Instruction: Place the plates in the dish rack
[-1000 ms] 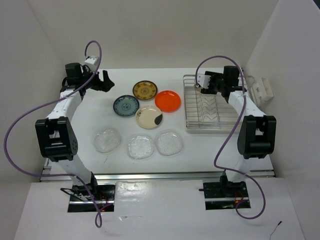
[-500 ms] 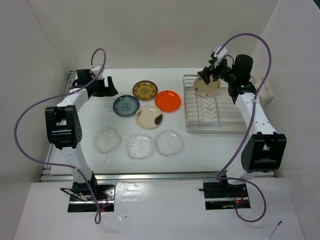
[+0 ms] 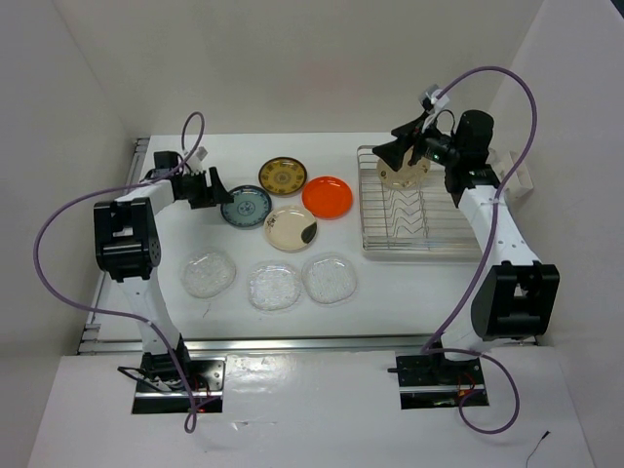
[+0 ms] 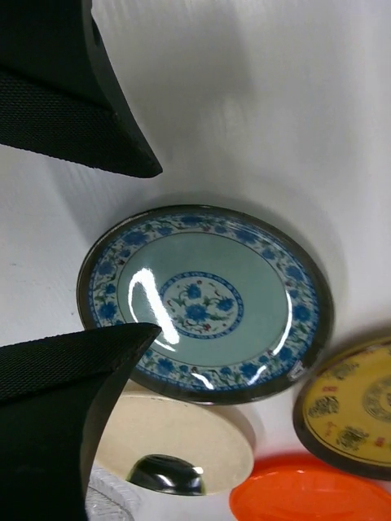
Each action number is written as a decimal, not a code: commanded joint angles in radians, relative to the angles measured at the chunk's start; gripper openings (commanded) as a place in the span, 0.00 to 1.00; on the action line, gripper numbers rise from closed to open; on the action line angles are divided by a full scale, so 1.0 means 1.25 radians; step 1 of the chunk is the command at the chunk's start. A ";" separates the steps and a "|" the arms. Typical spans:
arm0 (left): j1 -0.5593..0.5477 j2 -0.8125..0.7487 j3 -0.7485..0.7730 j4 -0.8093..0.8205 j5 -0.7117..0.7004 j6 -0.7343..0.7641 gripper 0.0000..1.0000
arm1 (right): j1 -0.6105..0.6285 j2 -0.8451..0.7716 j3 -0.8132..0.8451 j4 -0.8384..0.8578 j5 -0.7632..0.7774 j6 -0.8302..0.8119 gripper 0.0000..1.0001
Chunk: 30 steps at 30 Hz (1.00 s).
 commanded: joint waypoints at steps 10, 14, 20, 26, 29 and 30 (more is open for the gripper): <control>0.010 0.082 0.024 -0.066 0.111 0.032 0.72 | 0.035 0.026 0.037 0.053 -0.033 0.096 0.91; 0.010 0.101 0.034 -0.082 0.150 0.032 0.57 | 0.066 0.045 0.053 0.045 -0.033 0.096 0.91; 0.010 0.108 0.034 -0.089 0.132 0.047 0.50 | 0.092 0.045 0.053 0.053 -0.024 0.103 0.91; 0.003 0.108 0.041 -0.031 0.097 -0.001 0.00 | 0.140 0.071 0.086 0.034 0.005 0.103 0.92; -0.006 0.090 0.041 -0.014 0.056 -0.009 0.00 | 0.162 0.093 0.138 -0.024 0.068 0.103 0.93; -0.006 0.074 0.049 -0.014 0.046 -0.009 0.00 | 0.162 0.105 0.151 -0.037 0.083 0.103 0.93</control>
